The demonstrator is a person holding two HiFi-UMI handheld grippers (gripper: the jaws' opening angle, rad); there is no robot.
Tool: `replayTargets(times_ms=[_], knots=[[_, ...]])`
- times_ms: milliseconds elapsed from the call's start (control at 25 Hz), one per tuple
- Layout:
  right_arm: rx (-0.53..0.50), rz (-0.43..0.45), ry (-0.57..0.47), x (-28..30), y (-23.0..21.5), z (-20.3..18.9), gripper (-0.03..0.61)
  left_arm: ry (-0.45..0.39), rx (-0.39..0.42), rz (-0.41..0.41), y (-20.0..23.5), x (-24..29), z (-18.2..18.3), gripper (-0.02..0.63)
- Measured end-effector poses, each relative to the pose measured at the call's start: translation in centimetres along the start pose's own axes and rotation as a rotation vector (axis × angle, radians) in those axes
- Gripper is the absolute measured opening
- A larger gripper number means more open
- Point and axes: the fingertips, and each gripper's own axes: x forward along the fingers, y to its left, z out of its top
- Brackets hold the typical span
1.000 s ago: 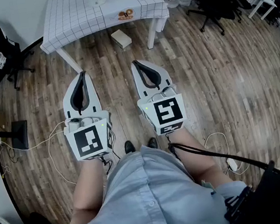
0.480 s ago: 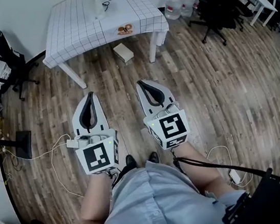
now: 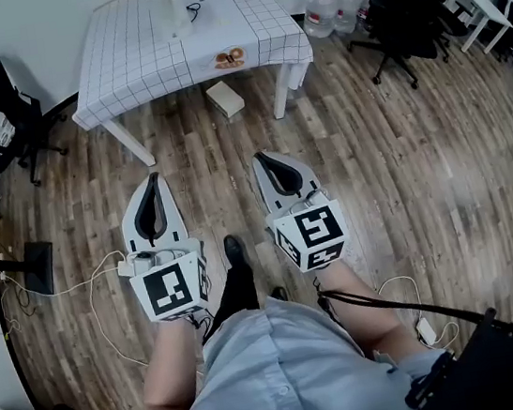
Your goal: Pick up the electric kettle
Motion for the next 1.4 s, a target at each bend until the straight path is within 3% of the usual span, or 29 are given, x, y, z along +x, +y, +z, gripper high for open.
replayTargets(times_ms=[760, 1400], knots=[[-0.121, -0.029, -0.021, 23.2, -4.1, 6.1, 0.002, -0.054, -0.125, 0.006, 12.0, 20.7, -3.2, 0.002], [-0.088, -0.092, -0.017, 32.6, -11.3, 4.9, 0.002, 0.029, -0.11, -0.049, 12.2, 32.4, -7.7, 0.002]])
